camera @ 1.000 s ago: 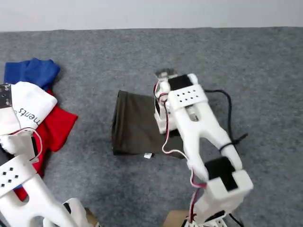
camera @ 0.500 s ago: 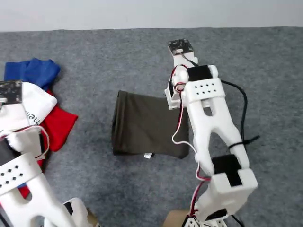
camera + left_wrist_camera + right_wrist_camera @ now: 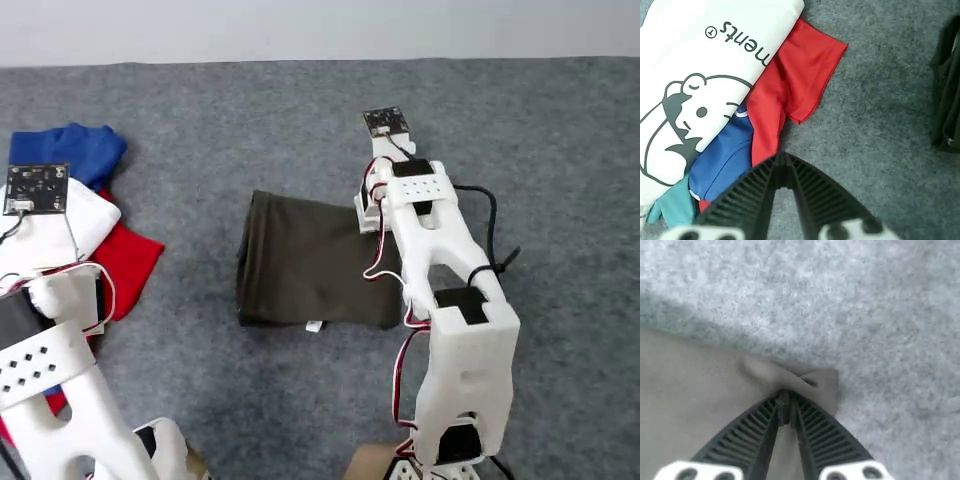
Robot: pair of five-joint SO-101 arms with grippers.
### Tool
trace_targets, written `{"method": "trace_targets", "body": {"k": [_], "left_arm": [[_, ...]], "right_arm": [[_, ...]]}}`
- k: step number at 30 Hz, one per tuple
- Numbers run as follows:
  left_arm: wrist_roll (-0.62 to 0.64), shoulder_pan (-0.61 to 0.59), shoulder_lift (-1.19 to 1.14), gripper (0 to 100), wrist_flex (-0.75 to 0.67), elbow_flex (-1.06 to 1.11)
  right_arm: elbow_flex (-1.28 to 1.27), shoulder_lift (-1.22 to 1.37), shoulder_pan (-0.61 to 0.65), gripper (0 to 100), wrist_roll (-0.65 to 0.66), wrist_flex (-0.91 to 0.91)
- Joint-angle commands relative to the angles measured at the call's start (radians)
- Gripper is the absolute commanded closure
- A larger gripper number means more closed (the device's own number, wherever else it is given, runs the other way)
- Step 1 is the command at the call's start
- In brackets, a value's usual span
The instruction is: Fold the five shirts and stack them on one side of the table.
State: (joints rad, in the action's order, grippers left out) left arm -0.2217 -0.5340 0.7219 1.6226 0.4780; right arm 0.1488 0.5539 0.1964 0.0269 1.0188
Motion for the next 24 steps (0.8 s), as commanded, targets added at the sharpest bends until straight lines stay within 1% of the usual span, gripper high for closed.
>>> {"method": "trace_targets", "body": {"k": [1, 4, 9, 13, 22, 24], "left_arm": [[-0.006, 0.008, 0.018, 100, -0.018, -0.028], [-0.006, 0.008, 0.018, 100, -0.018, -0.028], [-0.006, 0.008, 0.018, 100, -0.012, -0.024], [-0.006, 0.008, 0.018, 100, -0.017, 0.015], [-0.006, 0.006, 0.02, 100, -0.009, 0.021], [-0.006, 0.005, 0.02, 100, 0.02, 0.013]], "right_arm": [[0.057, -0.015, -0.01, 98.8, 0.011, -0.024], [0.092, -0.025, -0.007, 98.8, 0.011, -0.004], [0.244, -0.114, 0.019, 98.8, 0.003, 0.22], [0.316, -0.182, 0.064, 98.8, 0.003, 0.412], [0.324, -0.266, 0.087, 98.3, 0.002, 0.737], [0.324, -0.282, 0.09, 98.4, 0.002, 0.78]]}}
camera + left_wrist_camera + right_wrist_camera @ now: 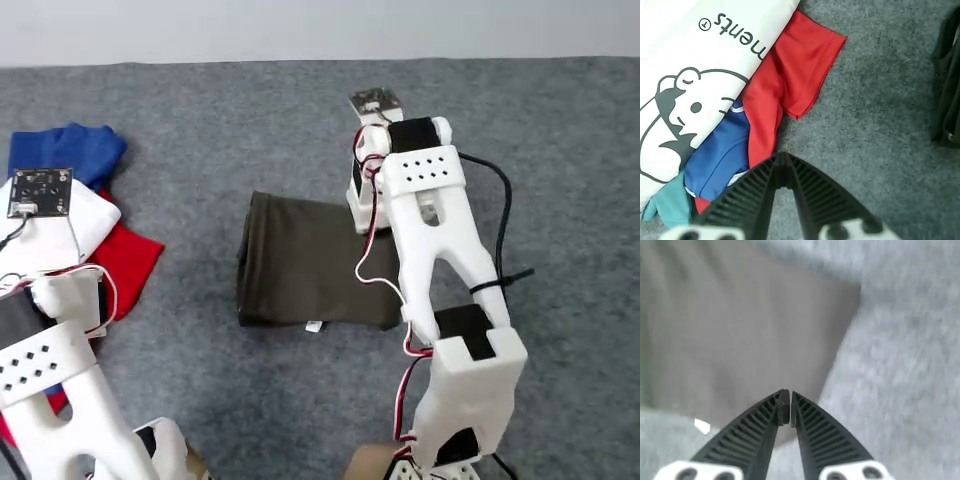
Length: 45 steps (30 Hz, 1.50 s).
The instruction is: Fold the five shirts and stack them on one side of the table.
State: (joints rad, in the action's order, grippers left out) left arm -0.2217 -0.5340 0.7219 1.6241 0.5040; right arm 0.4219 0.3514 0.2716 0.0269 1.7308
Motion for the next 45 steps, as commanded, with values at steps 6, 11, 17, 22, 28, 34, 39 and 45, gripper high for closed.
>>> {"method": "trace_targets", "body": {"k": [6, 11, 17, 22, 28, 34, 39, 45], "left_arm": [[-0.006, 0.006, 0.02, 100, 0.106, -0.033], [-0.006, 0.005, 0.02, 100, 0.112, -0.13], [-0.005, 0.003, 0.02, 100, 0.13, -0.159], [-0.005, 0.003, 0.02, 100, 0.129, -0.159], [-0.006, 0.003, 0.018, 100, 0.129, -0.159], [-0.006, 0.003, 0.014, 100, 0.127, -0.159], [-0.008, 0.003, 0.012, 100, 0.127, -0.157], [-0.008, 0.003, 0.011, 100, 0.127, -0.157]], "right_arm": [[0.029, -0.219, 0.073, 98.3, -0.15, 0.065], [-0.196, -0.371, 0.134, 98.3, -0.272, 0.065], [-0.457, -0.397, 0.137, 82.6, -0.525, 0.018], [-0.519, -0.338, 0.159, 64.4, -0.638, -0.096], [-0.514, -0.226, 0.193, 63.0, -0.664, -0.245], [-0.514, -0.142, 0.191, 63.0, -0.666, -0.38], [-0.512, -0.105, 0.186, 62.8, -0.72, -0.389], [-0.512, -0.09, 0.183, 62.8, -0.721, -0.433]]}}
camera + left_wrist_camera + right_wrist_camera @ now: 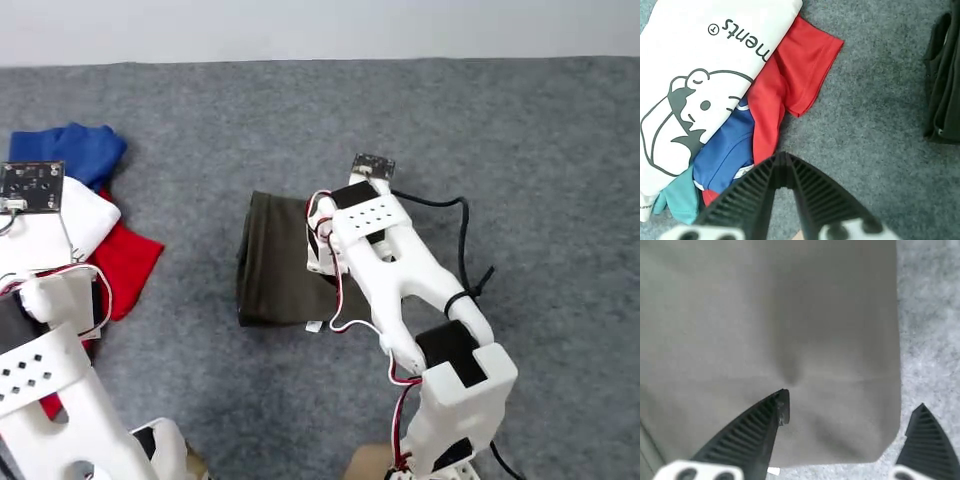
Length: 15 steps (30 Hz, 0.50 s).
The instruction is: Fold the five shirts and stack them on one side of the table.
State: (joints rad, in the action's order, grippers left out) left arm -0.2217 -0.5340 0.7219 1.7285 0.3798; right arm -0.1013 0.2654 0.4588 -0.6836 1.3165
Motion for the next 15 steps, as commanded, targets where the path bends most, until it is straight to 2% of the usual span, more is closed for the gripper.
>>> {"method": "trace_targets", "body": {"k": [1, 8, 15], "left_arm": [[-0.008, 0.003, 0.011, 100, 0.023, -0.027], [-0.008, 0.003, 0.015, 100, 0.015, 0.061], [-0.008, 0.003, 0.017, 100, 0.008, 0.059]], "right_arm": [[0.011, -0.004, -0.004, 62.8, -0.011, -0.027], [0.009, -0.001, -0.012, 62.9, -0.006, -0.096], [0.012, 0.025, -0.035, 63.0, -0.006, -0.097]]}}
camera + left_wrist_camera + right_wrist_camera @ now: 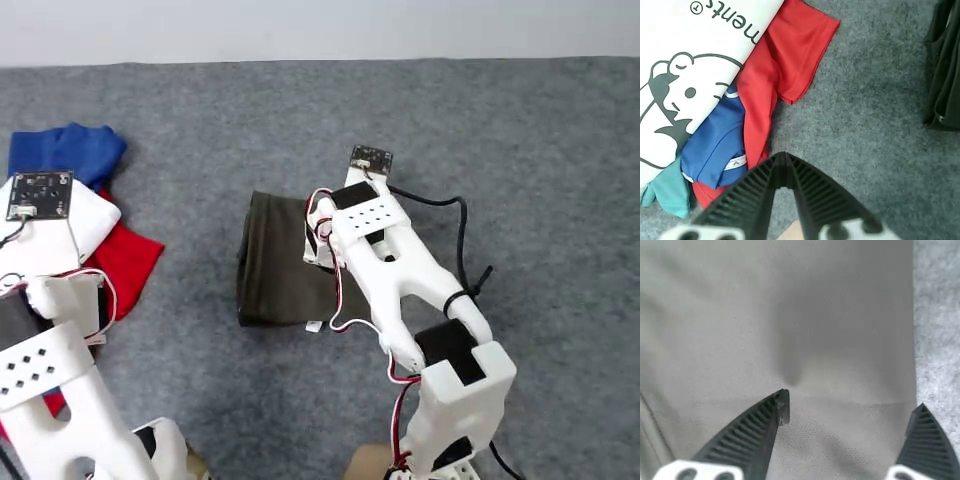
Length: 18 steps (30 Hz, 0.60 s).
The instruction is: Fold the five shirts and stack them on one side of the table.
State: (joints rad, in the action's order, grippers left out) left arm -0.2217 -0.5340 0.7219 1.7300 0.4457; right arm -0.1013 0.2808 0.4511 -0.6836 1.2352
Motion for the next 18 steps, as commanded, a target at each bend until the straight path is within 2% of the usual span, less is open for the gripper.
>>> {"method": "trace_targets", "body": {"k": [1, 5, 11, 14, 18], "left_arm": [[-0.008, 0.003, 0.017, 100, 0.005, -0.007], [-0.008, 0.003, 0.017, 100, 0.0, -0.005], [-0.008, 0.003, 0.015, 100, -0.002, -0.007], [-0.008, 0.003, 0.017, 100, -0.002, -0.008], [-0.008, 0.003, 0.017, 100, -0.002, -0.008]], "right_arm": [[0.018, 0.028, -0.039, 63.0, -0.005, -0.021], [0.052, 0.134, -0.079, 63.0, -0.002, -0.015], [0.109, 0.232, -0.067, 64.0, -0.008, -0.012], [0.121, 0.232, -0.058, 73.5, -0.005, -0.013], [0.135, 0.234, -0.051, 93.8, 0.018, -0.013]]}}
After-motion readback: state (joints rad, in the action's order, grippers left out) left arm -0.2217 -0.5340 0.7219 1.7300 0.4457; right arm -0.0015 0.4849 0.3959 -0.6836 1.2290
